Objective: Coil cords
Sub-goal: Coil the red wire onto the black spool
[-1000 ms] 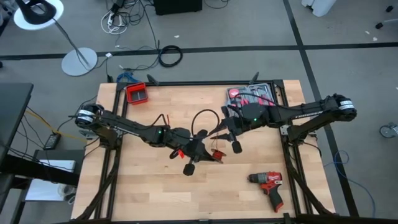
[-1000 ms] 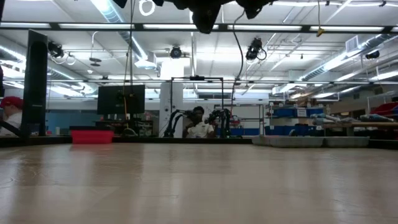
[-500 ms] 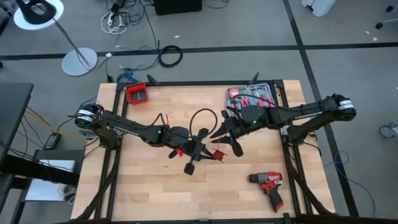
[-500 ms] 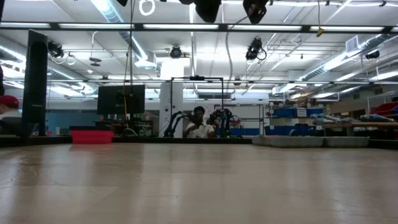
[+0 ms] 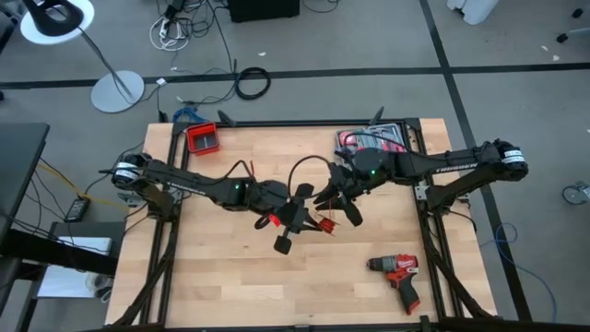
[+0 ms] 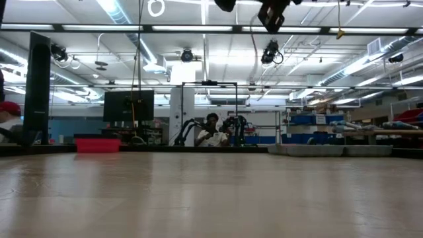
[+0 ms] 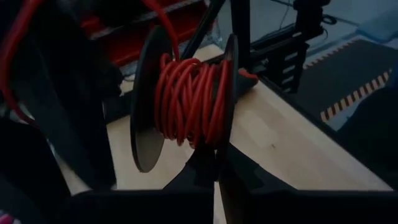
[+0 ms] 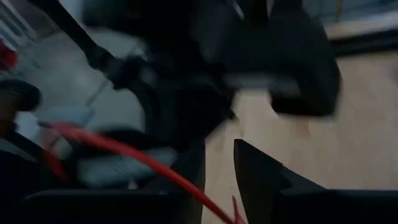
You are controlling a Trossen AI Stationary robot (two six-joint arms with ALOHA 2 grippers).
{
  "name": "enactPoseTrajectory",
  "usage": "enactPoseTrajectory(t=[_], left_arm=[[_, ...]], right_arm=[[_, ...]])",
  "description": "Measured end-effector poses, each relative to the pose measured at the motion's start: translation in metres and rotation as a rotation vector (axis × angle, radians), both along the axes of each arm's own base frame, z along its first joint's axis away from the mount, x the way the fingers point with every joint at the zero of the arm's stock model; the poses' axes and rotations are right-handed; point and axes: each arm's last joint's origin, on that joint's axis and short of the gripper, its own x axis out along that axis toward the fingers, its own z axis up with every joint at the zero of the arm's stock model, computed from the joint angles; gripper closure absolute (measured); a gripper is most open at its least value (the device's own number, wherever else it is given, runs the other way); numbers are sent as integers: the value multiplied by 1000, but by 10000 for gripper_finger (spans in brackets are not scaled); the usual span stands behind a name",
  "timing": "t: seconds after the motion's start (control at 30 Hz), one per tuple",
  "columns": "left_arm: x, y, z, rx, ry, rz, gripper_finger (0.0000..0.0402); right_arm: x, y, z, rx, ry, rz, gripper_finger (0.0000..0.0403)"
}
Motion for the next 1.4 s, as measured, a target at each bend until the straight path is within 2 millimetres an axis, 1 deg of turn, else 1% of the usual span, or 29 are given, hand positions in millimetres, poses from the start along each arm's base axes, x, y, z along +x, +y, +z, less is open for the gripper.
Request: enactPoseTrajectory(t=[0.1, 0.2, 0.3, 0.43, 0.5, 0.6, 0.67, 0.73, 0.83, 1.07, 1.13, 1.23, 1.4], left_arm=[[0, 6, 4, 14, 32, -11, 392], [1, 8, 10, 29, 39, -18, 392], [2, 7, 17, 35, 15, -27, 392], [6, 11, 22, 48, -12, -22, 392], [6, 12, 23, 42, -14, -31, 392], [11, 10, 22, 28, -49, -68, 392], [12, 8, 21, 9, -63, -120, 392], [16, 5, 24, 0, -123, -167, 392], [17, 3, 27, 1, -170, -204, 392], [18, -1, 36, 19, -279, -229, 392], [17, -1, 37, 16, -278, -228, 392], [17, -2, 35, -2, -254, -224, 392], [16, -7, 34, -11, -239, -233, 392]], right_arm=[[0, -6, 10, 28, 0, 22, 320], [-3, -14, 8, 64, 63, 44, 320], [-4, -25, 7, 118, 86, 43, 321], [1, -43, -2, 180, 140, 13, 321], [4, -50, -4, 209, 136, 18, 321], [11, -56, -14, 243, 174, 45, 321], [15, -56, -21, 242, 189, 61, 321], [21, -55, -26, 241, 193, 80, 321], [27, -53, -31, 248, 180, 118, 321], [28, -46, -28, 215, 152, 136, 321], [26, -44, -27, 215, 165, 143, 321], [16, -41, -28, 197, 234, 135, 321], [-4, -43, -36, 67, 403, 12, 321]])
